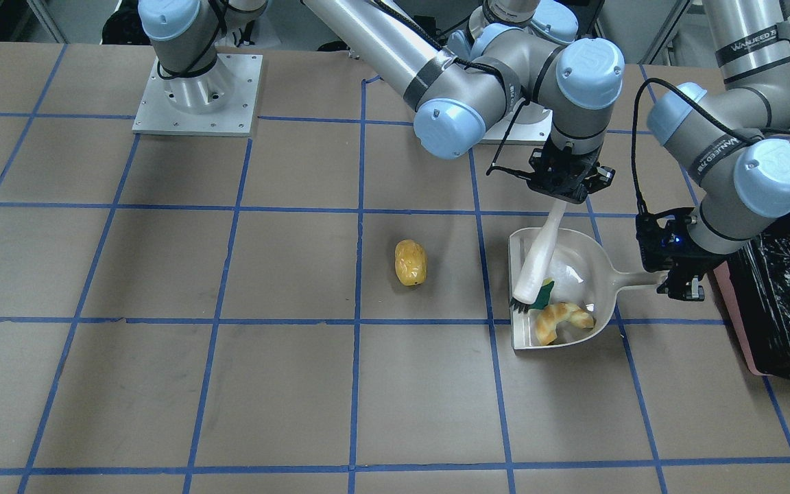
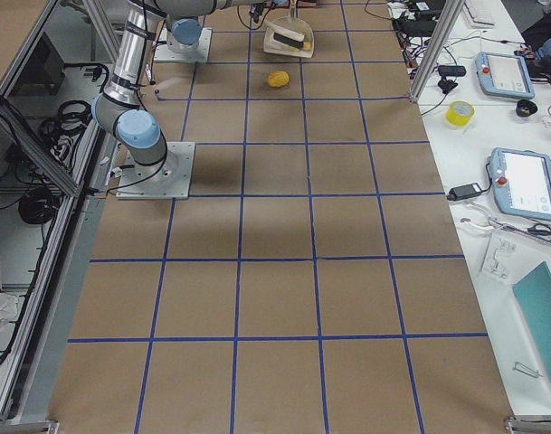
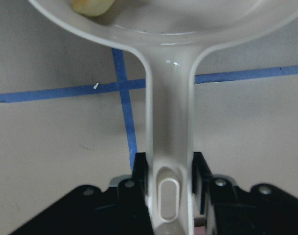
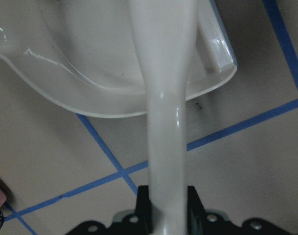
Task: Sweep and dump trash into bin
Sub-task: 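Brush the yellow lemon toy into the dustpan with the right gripper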
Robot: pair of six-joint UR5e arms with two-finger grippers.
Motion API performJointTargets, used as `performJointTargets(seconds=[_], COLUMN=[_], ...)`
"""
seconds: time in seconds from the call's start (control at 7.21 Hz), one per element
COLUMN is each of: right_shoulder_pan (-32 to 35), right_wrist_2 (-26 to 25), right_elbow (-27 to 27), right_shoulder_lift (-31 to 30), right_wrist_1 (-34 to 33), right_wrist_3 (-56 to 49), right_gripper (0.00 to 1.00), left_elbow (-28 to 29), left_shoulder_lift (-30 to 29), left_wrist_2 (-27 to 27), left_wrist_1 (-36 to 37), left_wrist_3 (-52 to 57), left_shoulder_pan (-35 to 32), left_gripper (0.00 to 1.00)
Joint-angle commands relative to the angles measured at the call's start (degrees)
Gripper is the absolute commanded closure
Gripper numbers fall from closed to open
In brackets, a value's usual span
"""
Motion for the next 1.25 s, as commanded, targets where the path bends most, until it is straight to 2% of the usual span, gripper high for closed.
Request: performJointTargets(seconds=[0.0, 0.28, 0.55, 0.69, 0.97, 1.11], right_shoulder_pan=[1.3, 2.3, 2.7, 2.7, 1.8, 1.4], right_wrist_2=[2.2, 3.9, 2.1, 1.1, -5.2, -8.8], right_elbow=[-0.2, -0.1, 0.0, 0.2, 0.6, 1.2], right_shoulder_lift=[-1.1, -1.0, -1.6, -2.8, -5.4, -7.1], right_wrist_1=[-0.2, -2.5, 1.0, 5.1, 19.9, 24.8], right_wrist_3=[3.8, 5.9, 6.0, 6.0, 4.4, 1.6], right_gripper=[1.0, 1.0, 1.0, 1.0, 1.0, 1.0], left_elbow=[0.0, 0.2, 0.2, 0.2, 0.2, 0.3], left_shoulder_lift=[0.0, 0.0, 0.0, 0.0, 0.0, 0.0], left_wrist_2=[0.0, -0.1, -0.1, -0.2, -0.1, -0.1], left_wrist_1=[0.0, 0.1, 0.1, 0.1, 0.1, 0.2], left_wrist_3=[0.1, 0.6, 0.6, 0.6, 0.6, 0.1], left_shoulder_pan=[0.1, 0.2, 0.2, 0.2, 0.2, 0.1], left_gripper=[1.0, 1.0, 1.0, 1.0, 1.0, 1.0])
